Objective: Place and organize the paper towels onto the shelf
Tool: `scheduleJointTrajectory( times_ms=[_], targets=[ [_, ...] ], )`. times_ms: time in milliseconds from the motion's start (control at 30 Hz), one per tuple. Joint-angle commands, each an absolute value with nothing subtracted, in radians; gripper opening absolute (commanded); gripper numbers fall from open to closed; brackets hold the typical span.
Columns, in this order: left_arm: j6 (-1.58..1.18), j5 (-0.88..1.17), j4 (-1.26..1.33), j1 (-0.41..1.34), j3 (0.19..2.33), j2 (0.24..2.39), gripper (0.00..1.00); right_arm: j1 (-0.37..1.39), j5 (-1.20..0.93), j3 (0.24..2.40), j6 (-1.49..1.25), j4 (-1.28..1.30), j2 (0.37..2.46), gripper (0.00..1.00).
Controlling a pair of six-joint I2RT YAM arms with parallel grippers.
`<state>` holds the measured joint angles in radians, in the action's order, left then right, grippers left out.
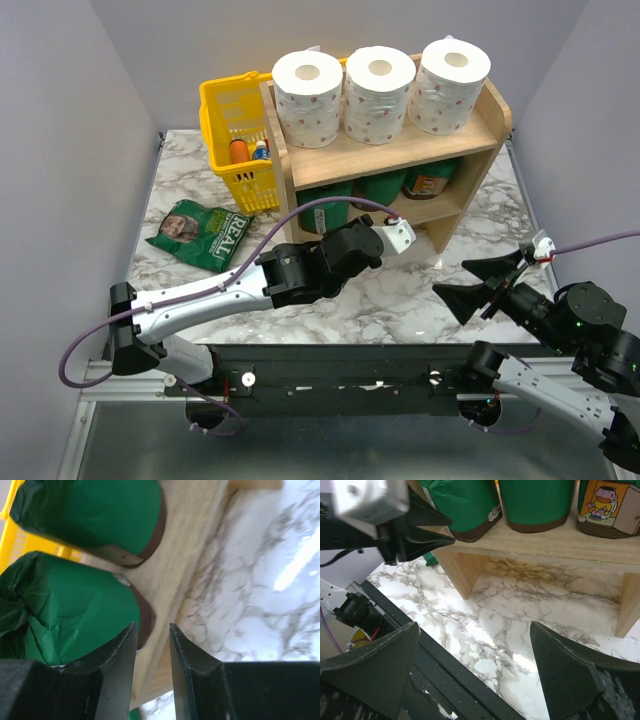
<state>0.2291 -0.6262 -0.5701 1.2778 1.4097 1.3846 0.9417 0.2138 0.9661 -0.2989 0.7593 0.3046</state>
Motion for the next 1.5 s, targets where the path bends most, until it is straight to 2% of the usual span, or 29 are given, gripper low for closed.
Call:
scheduleJointTrajectory(
  times_ms=[0, 433, 533, 567, 800, 933, 967, 1233, 1467],
  targets=[
    [0.297, -0.768, -0.511, 1.224, 1.39, 1.378, 0.41, 0.946, 0.195, 1.002, -0.308, 0.773, 0.311, 1.0],
    [0.353, -0.765, -0.449, 1.101, 1.364, 1.393, 0.43, 0.948, 0.192, 1.034, -0.304, 0.784, 0.316, 1.0],
    [0.293, -0.675, -0.475, 1.104, 1.384, 1.365, 0.45, 0.946, 0.204, 1.034, -0.316, 0.802, 0.327, 1.0],
    [0.26, -0.582, -0.476, 1.111, 1.381, 1.336, 0.47, 0.946, 0.215, 1.031, -0.322, 0.808, 0.333, 1.0],
    [0.131, -0.376, -0.454, 1.201, 1.329, 1.218, 0.68, 0.946, 0.339, 0.985, -0.426, 0.782, 0.322, 1.0],
    [0.071, -0.327, -0.437, 1.242, 1.33, 1.171, 0.86, 0.948, 0.388, 0.989, -0.465, 0.79, 0.316, 1.0],
    [0.057, -0.319, -0.439, 1.249, 1.335, 1.151, 0.99, 0.946, 0.39, 0.994, -0.466, 0.788, 0.314, 1.0],
    [-0.072, -0.371, -0.417, 1.261, 1.263, 0.924, 0.99, 0.946, 0.46, 1.014, -0.491, 0.796, 0.296, 1.0],
    [-0.15, -0.518, -0.494, 1.261, 1.164, 0.672, 0.99, 0.948, 0.471, 1.005, -0.483, 0.784, 0.287, 1.0]
  ],
)
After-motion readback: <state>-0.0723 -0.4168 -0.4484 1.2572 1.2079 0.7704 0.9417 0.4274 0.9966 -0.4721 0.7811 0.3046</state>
